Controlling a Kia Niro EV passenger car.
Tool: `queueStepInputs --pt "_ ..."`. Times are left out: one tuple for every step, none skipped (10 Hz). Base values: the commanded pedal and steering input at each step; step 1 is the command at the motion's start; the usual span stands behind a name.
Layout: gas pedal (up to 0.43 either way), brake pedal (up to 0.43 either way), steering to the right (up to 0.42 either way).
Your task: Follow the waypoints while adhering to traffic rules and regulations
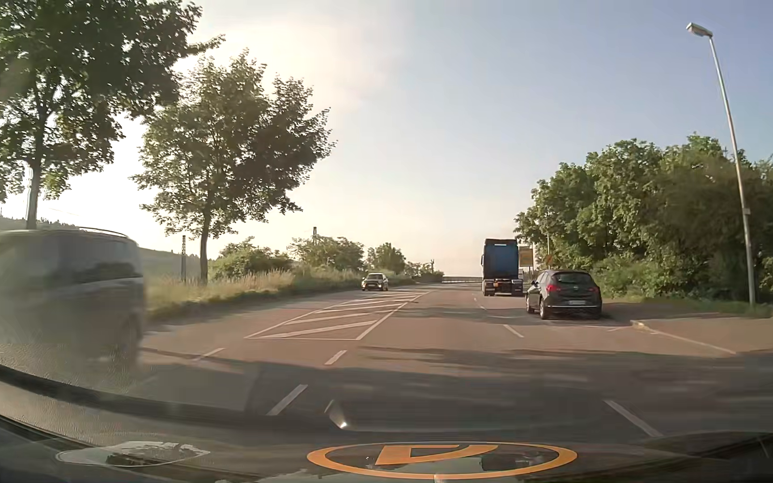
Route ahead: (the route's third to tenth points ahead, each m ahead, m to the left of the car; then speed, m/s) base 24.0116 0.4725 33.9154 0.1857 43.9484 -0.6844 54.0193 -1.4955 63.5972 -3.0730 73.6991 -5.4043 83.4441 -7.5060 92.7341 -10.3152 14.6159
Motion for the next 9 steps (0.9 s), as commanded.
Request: queueStepInputs --pt "0.209 0.000 0.011" --pt "0.209 0.000 0.011" --pt "0.209 0.000 0.011" --pt "0.209 0.000 0.011" --pt "0.209 0.000 0.013" --pt "0.209 0.000 0.013" --pt "0.220 0.000 0.013" --pt "0.220 0.000 0.013" --pt "0.220 0.000 0.013"
